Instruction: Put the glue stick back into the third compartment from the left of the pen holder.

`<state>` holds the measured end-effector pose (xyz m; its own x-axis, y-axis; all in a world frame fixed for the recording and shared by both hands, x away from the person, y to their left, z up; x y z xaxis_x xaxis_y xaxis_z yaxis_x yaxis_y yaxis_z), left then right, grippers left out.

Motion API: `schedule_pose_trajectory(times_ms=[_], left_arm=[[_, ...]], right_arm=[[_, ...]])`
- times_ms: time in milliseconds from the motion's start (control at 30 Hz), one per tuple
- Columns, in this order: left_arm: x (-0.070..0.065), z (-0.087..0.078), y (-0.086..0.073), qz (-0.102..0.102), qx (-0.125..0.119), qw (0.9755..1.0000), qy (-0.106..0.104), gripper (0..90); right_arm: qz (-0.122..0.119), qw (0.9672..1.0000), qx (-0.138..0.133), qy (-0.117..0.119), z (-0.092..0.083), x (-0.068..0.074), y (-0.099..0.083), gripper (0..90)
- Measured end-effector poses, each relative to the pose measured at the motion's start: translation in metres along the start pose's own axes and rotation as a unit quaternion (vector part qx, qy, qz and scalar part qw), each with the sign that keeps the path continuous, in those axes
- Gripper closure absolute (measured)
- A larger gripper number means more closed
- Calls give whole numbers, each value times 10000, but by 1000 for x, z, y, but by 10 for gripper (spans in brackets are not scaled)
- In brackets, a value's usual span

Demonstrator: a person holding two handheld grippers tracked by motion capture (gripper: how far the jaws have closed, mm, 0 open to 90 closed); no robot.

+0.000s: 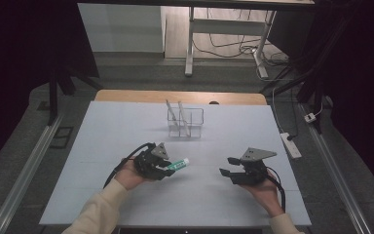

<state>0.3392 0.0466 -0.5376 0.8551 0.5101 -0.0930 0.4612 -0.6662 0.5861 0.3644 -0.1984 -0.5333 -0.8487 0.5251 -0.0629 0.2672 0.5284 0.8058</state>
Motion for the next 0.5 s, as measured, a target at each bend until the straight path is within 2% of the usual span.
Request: schedule_pose_trajectory(times_ms=[200,333,500], left_arm=[[-5,5,8,94,18,9999,-68,649],[-7,8,10,103,43,9999,-112,649],[-9,13,11,133,92,9998,-135,649]], right_arm=[[-58,9999,-26,99,3,6,4,422],[-6,9995,-141,282,6,13,10,422],[-130,9991,-140,380,12,23,17,418]])
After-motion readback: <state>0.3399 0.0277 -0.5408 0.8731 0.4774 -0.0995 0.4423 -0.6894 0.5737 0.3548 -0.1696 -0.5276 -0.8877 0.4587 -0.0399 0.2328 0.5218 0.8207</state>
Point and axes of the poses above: each handheld gripper's, and its own axes: z roughly forward along the jaws, y roughly out of its top, x roughly to its left, the point moved 8 cm from there along z, roughly forward along the jaws, and after that the axes turned 6 degrees about -z, right-handed, at the moved point
